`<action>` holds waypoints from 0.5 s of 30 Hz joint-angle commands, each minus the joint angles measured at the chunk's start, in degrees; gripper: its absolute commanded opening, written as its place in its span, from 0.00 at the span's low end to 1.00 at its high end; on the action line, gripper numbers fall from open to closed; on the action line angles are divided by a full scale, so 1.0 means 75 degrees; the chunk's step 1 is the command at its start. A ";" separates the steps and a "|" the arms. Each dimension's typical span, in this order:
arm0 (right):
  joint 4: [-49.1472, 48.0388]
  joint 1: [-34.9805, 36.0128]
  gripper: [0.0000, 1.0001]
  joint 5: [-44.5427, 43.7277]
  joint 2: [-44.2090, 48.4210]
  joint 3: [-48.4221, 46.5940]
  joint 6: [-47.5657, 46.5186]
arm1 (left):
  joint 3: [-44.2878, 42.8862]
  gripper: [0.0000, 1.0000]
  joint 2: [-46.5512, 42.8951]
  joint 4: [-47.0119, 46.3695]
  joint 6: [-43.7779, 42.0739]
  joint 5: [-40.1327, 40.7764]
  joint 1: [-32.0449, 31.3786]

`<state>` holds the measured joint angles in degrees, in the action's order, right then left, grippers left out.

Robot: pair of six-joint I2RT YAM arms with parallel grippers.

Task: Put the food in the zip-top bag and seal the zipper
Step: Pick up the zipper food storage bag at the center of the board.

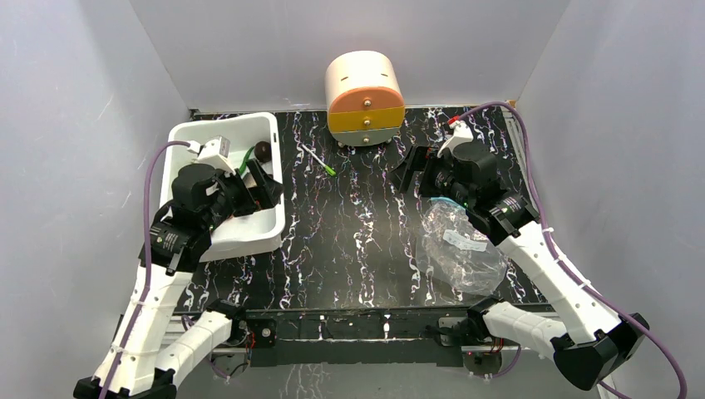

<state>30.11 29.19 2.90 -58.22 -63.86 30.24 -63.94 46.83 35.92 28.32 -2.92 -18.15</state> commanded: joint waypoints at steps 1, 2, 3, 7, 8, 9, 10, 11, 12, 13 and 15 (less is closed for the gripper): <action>-0.0472 -0.0025 0.98 0.0133 0.0051 -0.0042 -0.0181 | 0.0099 0.98 -0.0247 -0.0172 -0.0126 0.0173 -0.0029; -0.0475 -0.0026 0.98 0.0149 0.0051 -0.0047 -0.0188 | 0.0110 0.98 -0.0273 -0.0133 -0.0110 0.0352 -0.0029; -0.0458 -0.0025 0.98 0.0147 0.0057 -0.0060 -0.0188 | 0.0106 0.98 -0.0262 -0.0082 -0.0108 0.0491 -0.0029; -0.0331 -0.0025 0.98 0.0143 0.0050 -0.0133 -0.0222 | -0.0001 0.98 0.0010 0.0177 -0.0102 0.1181 -0.0029; -0.0309 -0.0031 0.98 0.0144 0.0066 -0.0134 -0.0232 | -0.0059 0.98 0.0109 0.0240 -0.0107 0.1443 -0.0030; -0.0291 -0.0026 0.98 0.0142 0.0075 -0.0143 -0.0235 | -0.0124 0.98 0.0224 0.0333 -0.0107 0.1655 -0.0029; -0.0262 -0.0025 0.98 0.0124 0.0091 -0.0140 -0.0235 | -0.0202 0.98 0.0349 0.0428 -0.0118 0.1864 -0.0029; -0.0248 -0.0025 0.98 0.0102 0.0104 -0.0145 -0.0235 | -0.0285 0.98 0.0488 0.0530 -0.0153 0.2019 -0.0029; -0.0233 -0.0025 0.98 0.0100 0.0115 -0.0143 -0.0235 | -0.0361 0.98 0.0628 0.0616 -0.0229 0.2156 -0.0029; -0.0230 -0.0026 0.98 0.0104 0.0128 -0.0136 -0.0229 | -0.0437 0.98 0.0768 0.0708 -0.0294 0.2297 -0.0029; -0.0229 -0.0025 0.98 0.0112 0.0143 -0.0107 -0.0202 | -0.0582 0.98 0.1056 0.0892 -0.0348 0.2428 -0.0030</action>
<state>30.15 29.19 3.42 -58.22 -63.86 29.69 -64.93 51.75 39.18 27.53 9.50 -18.13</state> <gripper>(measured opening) 0.980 0.983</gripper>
